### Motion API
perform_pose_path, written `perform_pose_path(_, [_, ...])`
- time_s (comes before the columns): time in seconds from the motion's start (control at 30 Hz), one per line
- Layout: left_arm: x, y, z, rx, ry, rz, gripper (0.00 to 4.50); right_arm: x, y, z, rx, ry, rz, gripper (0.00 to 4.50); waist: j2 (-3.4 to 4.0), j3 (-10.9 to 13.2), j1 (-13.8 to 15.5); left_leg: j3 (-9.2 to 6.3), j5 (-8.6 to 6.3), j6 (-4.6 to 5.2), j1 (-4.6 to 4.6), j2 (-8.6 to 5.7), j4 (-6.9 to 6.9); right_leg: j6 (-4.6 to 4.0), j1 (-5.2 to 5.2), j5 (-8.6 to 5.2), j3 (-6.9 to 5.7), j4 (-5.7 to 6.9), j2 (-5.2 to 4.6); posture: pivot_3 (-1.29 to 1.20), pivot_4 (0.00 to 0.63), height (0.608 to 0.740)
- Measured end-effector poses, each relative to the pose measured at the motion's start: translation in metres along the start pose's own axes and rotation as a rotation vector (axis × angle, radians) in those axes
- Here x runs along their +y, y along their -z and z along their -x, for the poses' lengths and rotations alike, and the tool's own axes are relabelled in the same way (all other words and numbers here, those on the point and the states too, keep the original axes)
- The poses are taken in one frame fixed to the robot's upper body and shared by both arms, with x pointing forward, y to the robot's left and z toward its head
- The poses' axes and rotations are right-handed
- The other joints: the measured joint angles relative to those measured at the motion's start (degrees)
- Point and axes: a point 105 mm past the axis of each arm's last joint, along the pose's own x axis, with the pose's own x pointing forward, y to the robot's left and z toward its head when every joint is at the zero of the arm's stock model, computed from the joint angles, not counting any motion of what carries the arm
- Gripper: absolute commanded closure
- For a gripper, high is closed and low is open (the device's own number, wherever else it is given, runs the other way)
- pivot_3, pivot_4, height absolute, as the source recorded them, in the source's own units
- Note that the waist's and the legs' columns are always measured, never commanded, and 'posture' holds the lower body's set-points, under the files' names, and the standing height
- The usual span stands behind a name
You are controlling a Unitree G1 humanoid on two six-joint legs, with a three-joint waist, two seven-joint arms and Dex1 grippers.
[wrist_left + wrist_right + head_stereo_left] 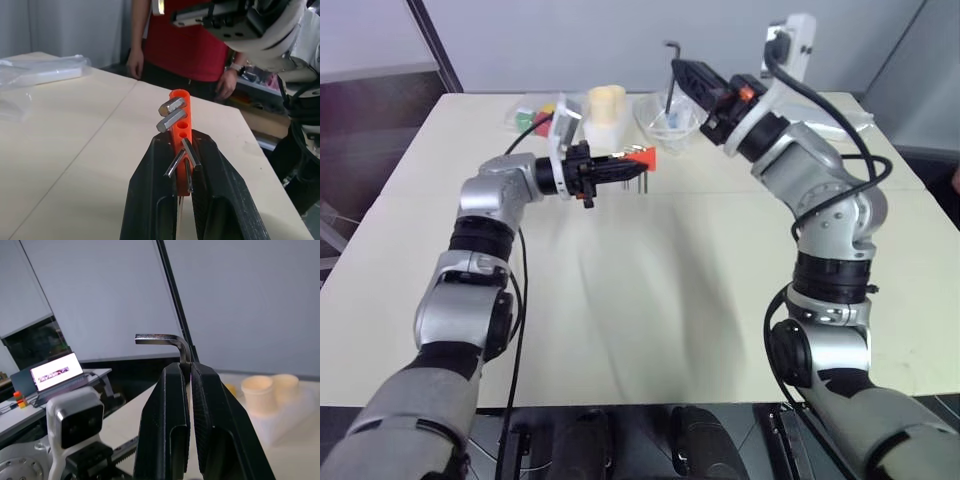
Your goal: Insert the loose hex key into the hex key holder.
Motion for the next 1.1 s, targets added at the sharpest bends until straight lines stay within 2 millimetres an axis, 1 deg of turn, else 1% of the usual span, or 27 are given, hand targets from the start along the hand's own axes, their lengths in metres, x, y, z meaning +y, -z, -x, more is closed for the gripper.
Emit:
perform_pose_path(0.1, [0.001,0.000,0.000,-0.011,-0.005,0.008,4.50,0.002,0.005,0.004,0.010,-0.010,-0.021,4.46,0.00,0.00,0.01,0.00,0.00,0.00,0.00,0.00,0.00,0.00,-0.01,0.00,0.01,0.02,0.00,0.00,0.150,0.740])
perform_pose_path(0.27, [0.001,-0.009,-0.002,-0.030,0.000,-0.011,4.50,0.006,0.015,0.006,0.031,-0.020,-0.046,4.46,0.00,0.00,0.00,0.00,0.00,0.00,0.00,0.00,0.02,0.01,-0.01,0.00,0.01,0.03,0.00,0.00,0.150,0.740])
perform_pose_path(0.47, [-0.001,-0.008,-0.007,-0.034,0.013,-0.006,4.50,0.012,0.020,0.004,0.039,-0.029,-0.060,4.46,0.00,0.00,0.00,0.00,0.00,0.00,0.00,0.00,0.04,0.01,-0.01,0.01,0.02,0.05,0.00,0.00,0.150,0.740])
perform_pose_path(0.9, [-0.001,-0.007,-0.008,-0.027,0.015,-0.007,4.50,0.013,0.022,0.005,0.041,-0.026,-0.060,4.46,0.00,0.00,0.00,0.00,0.01,-0.01,0.00,-0.01,0.07,0.02,-0.02,0.01,0.02,0.09,0.01,0.00,0.150,0.740])
perform_pose_path(1.1, [-0.005,-0.011,-0.009,-0.026,0.041,-0.025,4.50,0.010,0.020,0.005,0.028,-0.018,-0.049,4.46,0.00,0.00,-0.02,0.00,0.01,-0.01,0.00,-0.01,0.08,0.02,-0.02,0.01,0.02,0.11,0.01,0.00,0.150,0.740])
